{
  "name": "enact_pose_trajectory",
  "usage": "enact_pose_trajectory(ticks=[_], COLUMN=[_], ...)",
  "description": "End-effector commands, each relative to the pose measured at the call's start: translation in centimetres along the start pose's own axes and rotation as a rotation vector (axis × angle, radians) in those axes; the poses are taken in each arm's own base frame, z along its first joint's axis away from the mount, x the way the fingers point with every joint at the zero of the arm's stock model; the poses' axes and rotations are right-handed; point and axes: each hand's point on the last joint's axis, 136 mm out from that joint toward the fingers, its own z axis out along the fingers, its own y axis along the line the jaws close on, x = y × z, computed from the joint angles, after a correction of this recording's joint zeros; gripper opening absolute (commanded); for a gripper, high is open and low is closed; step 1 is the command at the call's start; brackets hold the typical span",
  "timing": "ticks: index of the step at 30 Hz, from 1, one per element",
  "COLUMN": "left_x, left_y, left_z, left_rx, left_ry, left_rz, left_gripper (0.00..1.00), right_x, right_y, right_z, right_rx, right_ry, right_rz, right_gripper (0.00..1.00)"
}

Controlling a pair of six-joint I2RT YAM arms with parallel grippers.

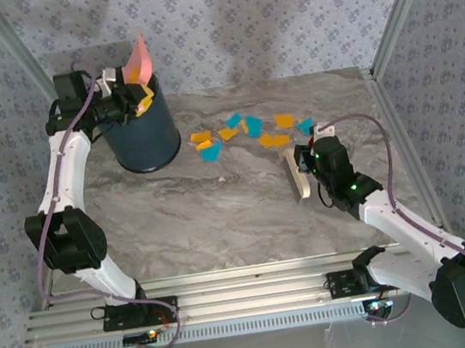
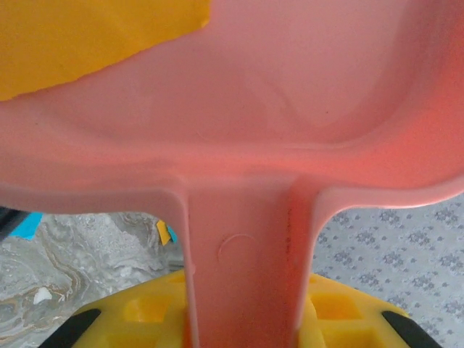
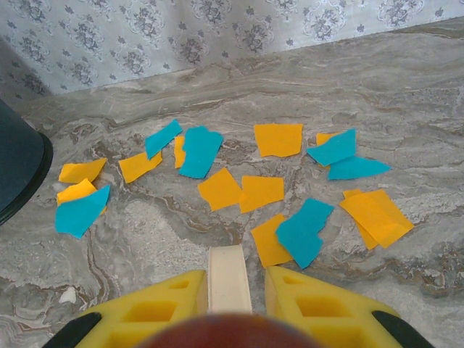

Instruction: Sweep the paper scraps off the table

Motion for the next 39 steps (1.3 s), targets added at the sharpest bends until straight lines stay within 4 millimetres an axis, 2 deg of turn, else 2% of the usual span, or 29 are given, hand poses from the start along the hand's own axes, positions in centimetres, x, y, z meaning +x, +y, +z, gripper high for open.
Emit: enact_pose_trajectory(ticks=[1,17,27,39], left_x=[-1.1,-3.3,-3.6,-4.4], left_y=[-0.4,-0.4,-0.6,-2.8], left_z=[-0.2,0.3,0.1,-0.9], left_rx=[0.049,0.203,0.246,0.395], left_ry=[-0.021,-0.096,-0.118,-0.156], left_rz=[-0.026,-0.208,-0.259,-0.333], left_gripper=[0.00,0.00,0.00,0.00], right_x=[-1.6,-1.3,-1.2,-1.5], right_y=[0.4,0.2,0.1,0.0], right_z=[-0.2,-0.2,-0.2,-0.2], right_rx=[-0.016,-0.011,-0.009,-0.009], right_ry=[-0.036,-0.028,-0.026,-0.030], right_rz=[0.024,0.025,0.026,0.026], right_gripper=[0.00,0.00,0.00,0.00])
